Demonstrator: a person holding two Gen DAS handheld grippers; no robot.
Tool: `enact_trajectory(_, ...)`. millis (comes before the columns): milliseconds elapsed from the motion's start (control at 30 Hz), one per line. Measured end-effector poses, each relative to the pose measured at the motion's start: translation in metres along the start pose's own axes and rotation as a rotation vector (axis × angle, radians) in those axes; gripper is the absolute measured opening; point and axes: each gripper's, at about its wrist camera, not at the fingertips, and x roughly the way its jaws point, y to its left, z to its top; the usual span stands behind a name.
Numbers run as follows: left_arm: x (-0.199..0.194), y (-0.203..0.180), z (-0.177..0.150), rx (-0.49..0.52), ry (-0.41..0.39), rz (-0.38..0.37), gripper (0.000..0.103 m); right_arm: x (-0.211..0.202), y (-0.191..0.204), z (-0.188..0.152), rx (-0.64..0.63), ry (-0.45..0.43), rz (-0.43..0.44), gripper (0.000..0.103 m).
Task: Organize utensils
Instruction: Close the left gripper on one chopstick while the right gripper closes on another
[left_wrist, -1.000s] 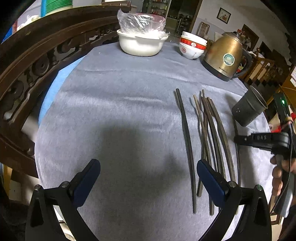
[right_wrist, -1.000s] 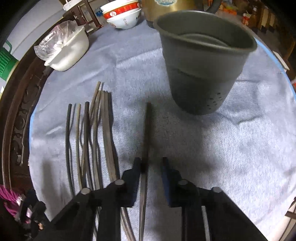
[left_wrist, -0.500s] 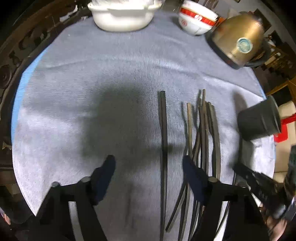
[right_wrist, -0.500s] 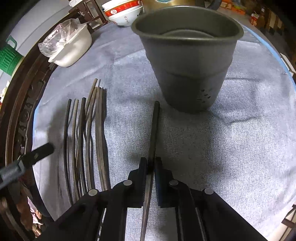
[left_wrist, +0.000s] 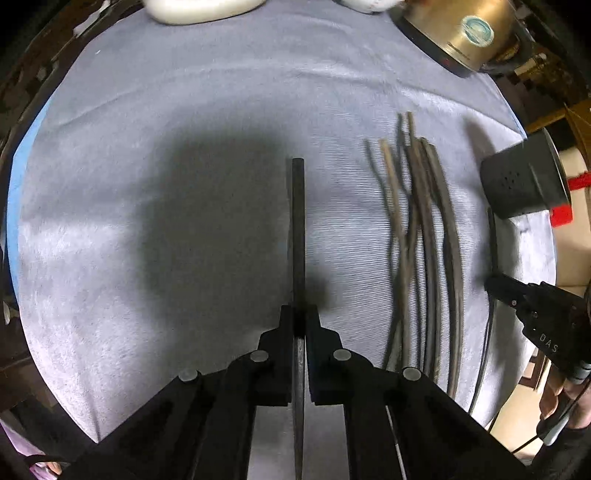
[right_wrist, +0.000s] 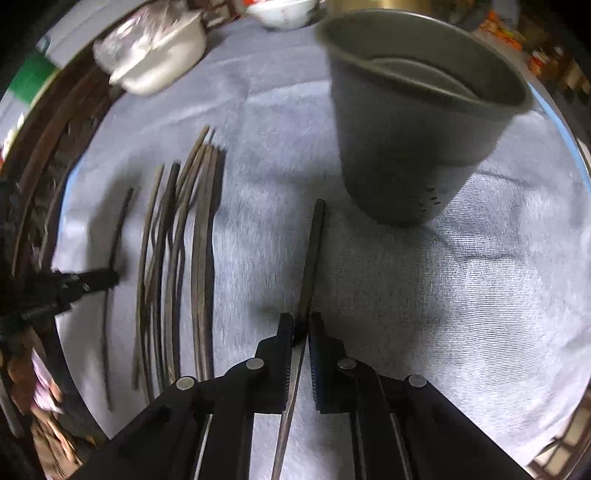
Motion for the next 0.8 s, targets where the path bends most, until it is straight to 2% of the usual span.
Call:
enact_trajectory(67, 0.001, 0.007, 0.000, -0.020, 0.001, -0.037, 0.006, 0.001, 0.002, 0.003, -0.009, 0.013, -0.001, 0.013)
enact_trajectory(100, 0.002, 0.007, 0.000, -0.023, 0.004, -0.048, 0.011, 0.001, 0.000, 0.004, 0.005, 0.021, 0.009, 0.013)
enact_trajectory(167, -0.001, 0.010, 0.002, -0.031, 0.018, -0.082, 0.030, 0.003, -0.003, 0.008, 0.033, 0.039, 0.034, 0.015)
enact_trajectory(200, -0.002, 0.009, 0.006, -0.033, 0.017, -0.084, 0.048, 0.004, -0.005, 0.010, 0.042, 0.046, 0.049, 0.015)
enact_trajectory(233, -0.004, 0.008, 0.009, -0.031, 0.001, -0.057, 0.057, 0.004, -0.007, 0.012, 0.052, 0.047, 0.054, 0.017)
enact_trajectory(300, -0.004, 0.005, 0.013, -0.026, -0.017, -0.010, 0.057, 0.003, -0.010, 0.017, 0.078, 0.042, 0.051, 0.024)
enact_trajectory(367, 0.002, 0.004, 0.018, -0.034, 0.008, -0.019, 0.057, 0.002, -0.013, 0.023, 0.099, 0.027, 0.045, 0.047)
enact_trajectory(400, 0.000, 0.002, 0.019, -0.029, -0.005, -0.007, 0.056, 0.003, -0.014, 0.025, 0.108, 0.020, 0.041, 0.056)
enact_trajectory(433, -0.001, 0.000, 0.020, -0.023, -0.005, 0.009, 0.048, 0.005, -0.014, 0.027, 0.110, 0.017, 0.026, 0.061)
enact_trajectory(467, -0.001, -0.002, 0.023, -0.013, -0.013, 0.036, 0.037, 0.006, -0.011, 0.029, 0.095, 0.009, 0.007, 0.060)
enact_trajectory(500, -0.001, -0.004, 0.023, 0.003, -0.013, 0.064, 0.006, 0.007, -0.007, 0.031, 0.077, 0.017, -0.029, 0.057)
enact_trajectory(533, -0.001, -0.004, 0.023, 0.009, -0.004, 0.059, 0.006, 0.006, -0.003, 0.032, 0.058, 0.018, -0.068, 0.038)
enact_trajectory(567, -0.002, -0.003, 0.023, 0.012, -0.006, 0.053, 0.006, 0.006, 0.000, 0.032, 0.038, 0.021, -0.102, 0.024)
enact_trajectory(600, -0.002, -0.001, 0.023, 0.013, -0.008, 0.041, 0.006, 0.006, 0.001, 0.032, 0.028, 0.027, -0.112, 0.020)
enact_trajectory(633, -0.001, 0.002, 0.022, 0.007, -0.009, 0.022, 0.006, 0.006, 0.001, 0.033, 0.025, 0.030, -0.109, 0.011)
enact_trajectory(800, 0.001, 0.033, 0.010, -0.057, -0.016, -0.081, 0.006, 0.006, -0.005, 0.019, 0.054, -0.015, -0.055, 0.006)
